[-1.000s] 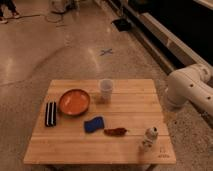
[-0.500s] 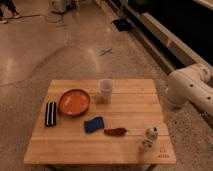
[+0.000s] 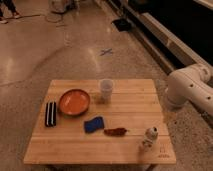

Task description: Drag the ceramic bowl in a circle

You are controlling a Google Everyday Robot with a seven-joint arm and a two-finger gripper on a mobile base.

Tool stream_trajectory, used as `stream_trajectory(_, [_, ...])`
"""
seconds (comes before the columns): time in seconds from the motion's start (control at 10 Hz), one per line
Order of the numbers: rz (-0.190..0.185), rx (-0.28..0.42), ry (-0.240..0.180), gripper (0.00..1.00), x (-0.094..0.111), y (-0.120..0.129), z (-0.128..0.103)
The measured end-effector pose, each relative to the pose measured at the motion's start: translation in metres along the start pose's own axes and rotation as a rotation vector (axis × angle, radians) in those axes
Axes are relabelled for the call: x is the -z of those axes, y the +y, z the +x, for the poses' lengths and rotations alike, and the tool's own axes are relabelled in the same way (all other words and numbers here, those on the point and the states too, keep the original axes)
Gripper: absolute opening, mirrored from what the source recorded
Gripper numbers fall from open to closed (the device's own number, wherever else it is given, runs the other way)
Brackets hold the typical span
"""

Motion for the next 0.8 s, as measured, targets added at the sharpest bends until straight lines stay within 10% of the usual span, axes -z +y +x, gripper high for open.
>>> stream_trajectory(0.3, [-0.001,0.002,0.0,0.65,0.0,0.0,-0.001])
stream_trajectory(0.8, [-0.024,0.229,-0.043,0.65,-0.022,-0.031,-0.12])
